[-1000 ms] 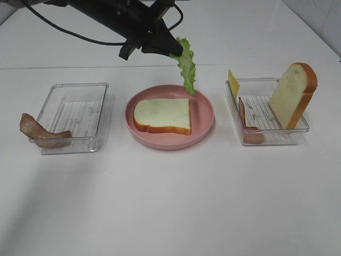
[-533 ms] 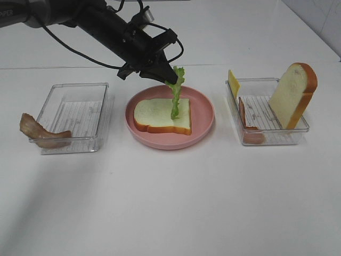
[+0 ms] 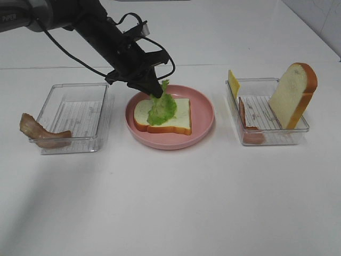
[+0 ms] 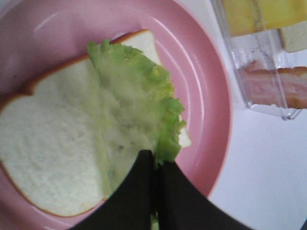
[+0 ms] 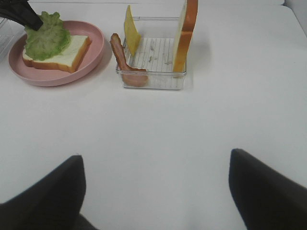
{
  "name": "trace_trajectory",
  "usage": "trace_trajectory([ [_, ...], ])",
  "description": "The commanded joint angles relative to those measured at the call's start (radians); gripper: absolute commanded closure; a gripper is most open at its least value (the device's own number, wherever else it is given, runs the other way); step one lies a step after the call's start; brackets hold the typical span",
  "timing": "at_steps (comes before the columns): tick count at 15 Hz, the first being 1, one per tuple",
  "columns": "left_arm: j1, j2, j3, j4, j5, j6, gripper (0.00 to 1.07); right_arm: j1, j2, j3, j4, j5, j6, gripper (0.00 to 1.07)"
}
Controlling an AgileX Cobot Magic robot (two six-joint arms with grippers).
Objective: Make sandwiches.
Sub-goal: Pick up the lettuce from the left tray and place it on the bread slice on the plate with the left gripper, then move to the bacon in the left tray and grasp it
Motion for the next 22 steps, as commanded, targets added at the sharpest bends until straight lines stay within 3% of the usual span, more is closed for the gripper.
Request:
trace_trajectory([
  [1, 0.0, 0.0, -0.004, 0.083, 0.014, -0.065, 1.07, -0.006, -0.012, 0.003, 0.006, -0.009, -0.005, 0.3],
  [3, 0.0, 0.0, -0.004, 0.13, 0.015, -0.089, 1.07, -0.006, -0.012, 0.003, 0.006, -0.009, -0.005, 0.3],
  [5, 0.0, 0.0, -0.004, 0.137, 0.014, -0.103, 0.96, -0.006, -0.012, 0.003, 0.006, -0.009, -0.005, 0.3],
  [9, 0.0, -0.002, -0.004, 0.137, 0.038, -0.103, 0.48, -0.006, -0.012, 0.003, 0.006, -0.009, -0.005, 0.3],
  [10, 0.0, -0.009, -0.004, 0.143, 0.04, -0.102, 0.41, -0.006, -0.012, 0.003, 0.006, -0.009, -0.005, 0.3],
  [13, 0.0, -0.048, -0.011, 0.18, 0.037, -0.104, 0.39, -0.006, -0.012, 0.003, 0.006, -0.009, -0.005, 0.3],
  [17, 0.0, -0.135, -0.028, 0.389, 0.1, -0.221, 0.39, -0.006, -0.012, 0.003, 0.006, -0.009, -0.005, 0.3],
  [20, 0.011, -0.196, -0.035, 0.487, 0.141, -0.234, 0.39, -0.006, -0.012, 0.003, 0.006, -0.009, -0.005, 0.3],
  [22, 0.043, -0.217, -0.061, 0.485, 0.184, -0.245, 0.39, -0.006, -0.012, 0.003, 0.006, -0.009, -0.005, 0.3],
])
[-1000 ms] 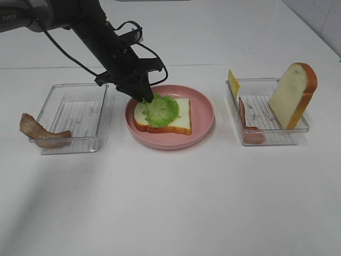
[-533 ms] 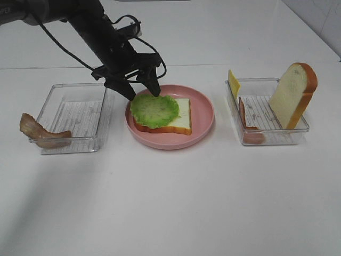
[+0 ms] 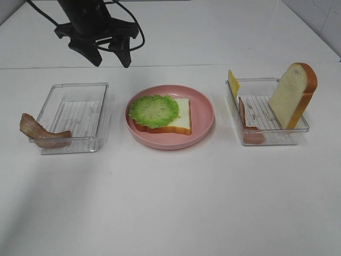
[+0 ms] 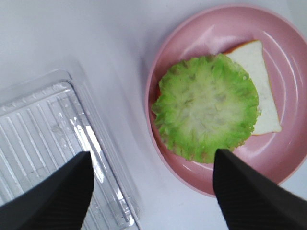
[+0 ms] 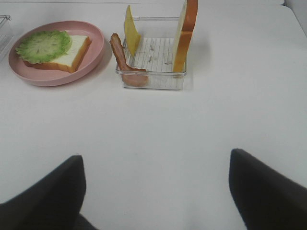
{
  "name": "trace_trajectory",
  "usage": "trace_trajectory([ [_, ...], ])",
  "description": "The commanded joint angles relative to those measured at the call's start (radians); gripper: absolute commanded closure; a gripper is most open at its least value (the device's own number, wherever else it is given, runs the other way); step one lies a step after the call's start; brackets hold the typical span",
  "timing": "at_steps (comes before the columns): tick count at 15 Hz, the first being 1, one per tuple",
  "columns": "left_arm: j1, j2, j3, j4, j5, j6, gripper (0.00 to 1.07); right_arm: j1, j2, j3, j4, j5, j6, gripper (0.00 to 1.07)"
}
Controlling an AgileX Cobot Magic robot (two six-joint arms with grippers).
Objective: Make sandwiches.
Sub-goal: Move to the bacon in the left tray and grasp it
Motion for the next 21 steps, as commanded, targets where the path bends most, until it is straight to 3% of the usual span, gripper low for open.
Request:
trace_trajectory([
  [1, 0.047, -0.037, -0.013, 0.01, 0.076, -0.023, 0.39, -0.006, -0.012, 0.003, 0.005, -0.009, -0.005, 0.3],
  [6, 0.146, -0.129, 0.037, 0.013, 0.076, -0.021, 0.39, -0.006, -0.012, 0.003, 0.006, -0.009, -0.005, 0.3],
  [9, 0.217, -0.271, 0.247, 0.068, 0.076, -0.024, 0.39, -0.006, -0.012, 0.003, 0.006, -0.009, -0.005, 0.3],
  [13, 0.224, -0.377, 0.432, 0.19, 0.069, -0.051, 0.39, -0.006, -0.012, 0.003, 0.006, -0.009, -0.005, 0.3],
  [21, 0.224, -0.44, 0.79, 0.184, -0.15, -0.117, 0.39, -0.006, -0.012, 0.003, 0.006, -0.009, -0.005, 0.3],
])
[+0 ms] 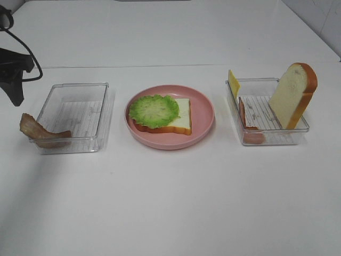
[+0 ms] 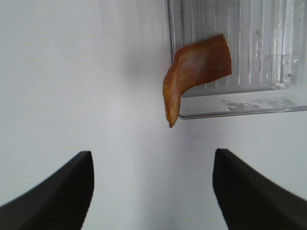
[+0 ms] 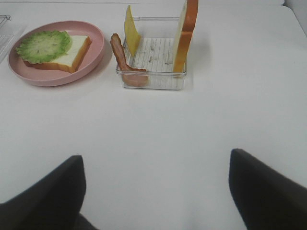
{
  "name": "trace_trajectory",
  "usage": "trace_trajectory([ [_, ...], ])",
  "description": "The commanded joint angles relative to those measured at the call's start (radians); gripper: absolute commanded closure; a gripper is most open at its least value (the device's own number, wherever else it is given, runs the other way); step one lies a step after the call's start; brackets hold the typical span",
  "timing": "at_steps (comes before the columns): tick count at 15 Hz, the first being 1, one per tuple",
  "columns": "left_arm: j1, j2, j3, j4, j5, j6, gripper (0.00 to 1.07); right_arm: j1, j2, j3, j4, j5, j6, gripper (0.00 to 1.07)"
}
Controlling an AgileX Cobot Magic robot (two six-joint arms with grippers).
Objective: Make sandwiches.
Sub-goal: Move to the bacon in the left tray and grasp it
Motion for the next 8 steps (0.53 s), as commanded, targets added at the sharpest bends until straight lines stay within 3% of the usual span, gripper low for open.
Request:
trace_trajectory([
  [1, -0.001, -0.002, 0.067, -0.016, -0.109, -0.044, 0.39, -0.006, -0.012, 0.003, 0.006, -0.009, -0.005, 0.3],
  [8, -0.002, 0.099, 0.074, -0.079, -0.186, -0.04, 0.43, -0.006, -0.012, 0.003, 0.006, -0.009, -0.005, 0.3],
])
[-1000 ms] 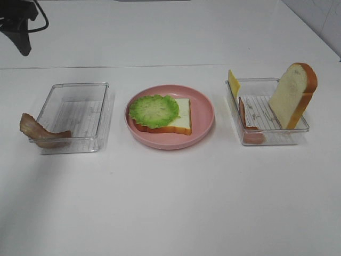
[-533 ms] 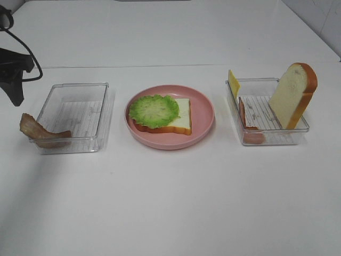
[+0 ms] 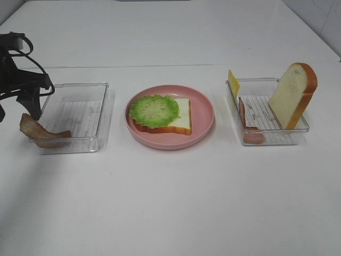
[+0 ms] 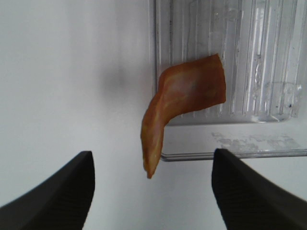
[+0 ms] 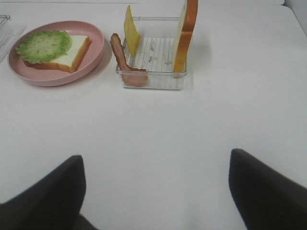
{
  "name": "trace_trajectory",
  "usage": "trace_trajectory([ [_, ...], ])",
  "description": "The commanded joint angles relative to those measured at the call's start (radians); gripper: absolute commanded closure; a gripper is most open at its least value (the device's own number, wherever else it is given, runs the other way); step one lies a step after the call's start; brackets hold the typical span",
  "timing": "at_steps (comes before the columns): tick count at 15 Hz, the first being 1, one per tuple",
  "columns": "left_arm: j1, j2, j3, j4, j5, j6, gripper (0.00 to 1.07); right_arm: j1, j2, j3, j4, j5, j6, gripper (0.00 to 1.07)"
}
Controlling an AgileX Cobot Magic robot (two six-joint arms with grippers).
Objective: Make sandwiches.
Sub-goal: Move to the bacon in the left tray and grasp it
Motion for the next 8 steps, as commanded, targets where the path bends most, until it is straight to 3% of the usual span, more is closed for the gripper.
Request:
trace_trajectory([
  [1, -0.002, 0.028, 0.006, -0.026, -0.03, -0.006, 0.45, -0.006, -0.012, 0.003, 0.006, -0.009, -0.005, 0.3],
  [8, -0.002, 0.066, 0.006, -0.028, -0.058, -0.001, 0.54, -0.006, -0.012, 0.003, 0.006, -0.009, -0.005, 0.3],
])
